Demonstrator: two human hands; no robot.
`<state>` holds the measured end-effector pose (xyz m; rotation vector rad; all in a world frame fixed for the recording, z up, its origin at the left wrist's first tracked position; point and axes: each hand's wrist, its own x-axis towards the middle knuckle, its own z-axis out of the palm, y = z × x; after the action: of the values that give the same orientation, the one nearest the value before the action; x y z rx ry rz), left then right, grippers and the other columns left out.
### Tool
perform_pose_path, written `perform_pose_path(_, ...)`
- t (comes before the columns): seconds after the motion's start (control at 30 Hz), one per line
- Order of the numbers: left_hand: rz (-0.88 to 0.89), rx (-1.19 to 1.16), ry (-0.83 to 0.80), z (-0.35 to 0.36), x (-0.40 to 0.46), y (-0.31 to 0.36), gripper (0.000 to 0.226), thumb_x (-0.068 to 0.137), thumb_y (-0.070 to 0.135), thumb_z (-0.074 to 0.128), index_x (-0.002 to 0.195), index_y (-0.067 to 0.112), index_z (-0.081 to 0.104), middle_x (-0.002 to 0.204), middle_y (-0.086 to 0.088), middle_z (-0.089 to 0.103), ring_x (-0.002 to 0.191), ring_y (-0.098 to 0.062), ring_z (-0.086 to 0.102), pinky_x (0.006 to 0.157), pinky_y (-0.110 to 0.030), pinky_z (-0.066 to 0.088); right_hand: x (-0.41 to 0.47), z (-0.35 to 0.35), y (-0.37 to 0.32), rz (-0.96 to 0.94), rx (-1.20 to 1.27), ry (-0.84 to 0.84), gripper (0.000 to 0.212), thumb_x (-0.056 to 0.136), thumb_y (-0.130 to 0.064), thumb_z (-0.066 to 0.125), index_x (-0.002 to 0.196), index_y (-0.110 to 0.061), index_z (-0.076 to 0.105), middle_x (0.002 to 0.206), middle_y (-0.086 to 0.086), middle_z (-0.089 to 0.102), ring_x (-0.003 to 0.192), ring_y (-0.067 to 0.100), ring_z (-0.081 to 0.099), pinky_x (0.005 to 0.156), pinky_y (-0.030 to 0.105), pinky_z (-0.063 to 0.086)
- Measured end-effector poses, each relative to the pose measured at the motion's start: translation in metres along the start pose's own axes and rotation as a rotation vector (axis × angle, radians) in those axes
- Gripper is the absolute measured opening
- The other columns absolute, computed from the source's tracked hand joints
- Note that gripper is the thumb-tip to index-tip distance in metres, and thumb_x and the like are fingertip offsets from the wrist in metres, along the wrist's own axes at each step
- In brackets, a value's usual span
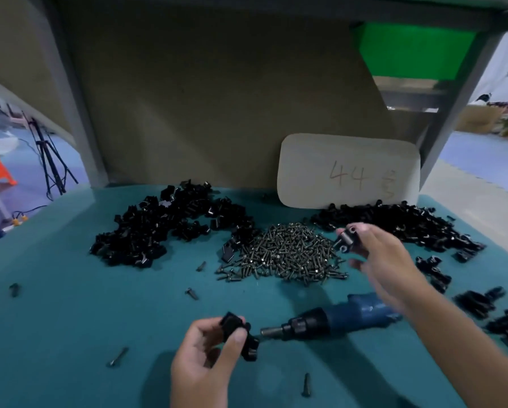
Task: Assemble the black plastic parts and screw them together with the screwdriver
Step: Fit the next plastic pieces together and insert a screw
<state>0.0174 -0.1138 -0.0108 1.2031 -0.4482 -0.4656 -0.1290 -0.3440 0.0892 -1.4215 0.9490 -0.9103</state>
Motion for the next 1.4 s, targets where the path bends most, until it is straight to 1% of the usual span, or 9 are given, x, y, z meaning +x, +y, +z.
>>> perform_pose_path(0.13,0.002,-0.062,-0.013,0.002,-0.002,0.007,0.031,0.061,0.018,0.081,0.088,0.012,0.067,0.089,-0.012,0.078,0.075,-0.012,0.074,0.059,-0.019,0.057,-0.1,0.03,0.011,0.332,0.484,-0.307,0.028,0.093,-0.025,0.057,0.112,-0.01,0.072,0.094,0.009,0.076,0.06,0.012,0.062,0.051,0.027,0.049)
perform_pose_path(0.33,-0.083,-0.113,-0.167,-0.002,-0.005,0.015,0.045,0.07,0.031,0.091,0.11,0.039,0.072,0.109,-0.006,0.076,0.095,-0.028,0.076,0.067,-0.024,0.056,-0.134,0.054,0.04,0.437,0.702,-0.324,0.025,0.089,-0.016,0.057,0.1,-0.012,0.079,0.088,0.012,0.072,0.063,0.018,0.064,0.055,0.028,0.054)
perform_pose_path(0.47,-0.152,-0.236,-0.26,0.0,-0.009,0.016,0.036,0.087,0.016,0.075,0.118,0.033,0.072,0.114,-0.007,0.075,0.105,-0.027,0.073,0.079,-0.024,0.058,-0.128,0.051,0.051,0.474,0.752,-0.312,0.033,0.099,-0.005,0.048,0.103,-0.012,0.08,0.084,0.009,0.072,0.071,0.017,0.069,0.064,0.027,0.059)
perform_pose_path(0.6,-0.209,-0.283,-0.254,0.004,-0.01,0.017,0.03,0.086,0.011,0.074,0.114,0.014,0.066,0.101,-0.006,0.075,0.098,-0.031,0.073,0.074,-0.028,0.058,-0.128,0.048,0.053,0.475,0.811,-0.339,0.037,0.074,0.003,0.06,0.103,-0.01,0.08,0.081,0.012,0.069,0.077,0.019,0.066,0.067,0.026,0.06)
perform_pose_path(0.77,-0.17,-0.075,-0.329,0.001,-0.013,0.016,0.03,0.079,0.028,0.071,0.108,0.037,0.073,0.092,0.004,0.074,0.087,-0.014,0.068,0.076,-0.024,0.052,-0.129,0.049,0.056,0.409,0.77,-0.433,0.058,0.055,-0.004,0.097,0.109,-0.012,0.079,0.081,0.006,0.06,0.075,0.015,0.058,0.072,0.024,0.059)
perform_pose_path(0.9,-0.151,-0.063,-0.416,-0.001,-0.015,0.017,0.033,0.082,0.035,0.074,0.114,0.038,0.069,0.082,0.007,0.067,0.076,-0.01,0.061,0.069,-0.02,0.05,-0.132,0.05,0.055,0.342,0.718,-0.455,0.03,0.077,-0.02,0.075,0.107,-0.014,0.079,0.087,0.003,0.065,0.076,0.013,0.066,0.07,0.025,0.058)
perform_pose_path(1.03,-0.187,-0.105,-0.41,0.0,-0.014,0.02,0.033,0.078,0.048,0.072,0.105,0.029,0.076,0.082,0.005,0.065,0.069,-0.008,0.057,0.067,-0.02,0.05,-0.136,0.053,0.058,0.259,0.519,-0.448,0.04,0.091,-0.039,0.057,0.11,-0.011,0.077,0.09,0.003,0.064,0.079,0.015,0.064,0.071,0.03,0.056)
perform_pose_path(1.27,-0.245,-0.169,-0.506,0.002,-0.016,0.023,0.039,0.093,0.039,0.048,0.099,0.018,0.08,0.072,0.009,0.063,0.059,-0.007,0.043,0.056,-0.018,0.037,-0.141,0.06,0.064,0.127,0.442,-0.415,0.017,0.086,-0.037,0.059,0.073,-0.03,0.068,0.08,-0.002,0.055,0.07,0.013,0.052,0.061,0.028,0.046)
perform_pose_path(1.4,-0.23,-0.063,-0.57,0.002,-0.021,0.023,0.022,0.094,0.041,0.056,0.096,0.03,0.074,0.082,0.008,0.067,0.068,-0.007,0.051,0.061,-0.018,0.043,-0.143,0.058,0.066,-0.047,0.225,-0.424,0.026,0.08,-0.033,0.074,0.098,-0.018,0.063,0.084,-0.004,0.062,0.073,0.016,0.058,0.069,0.028,0.048)
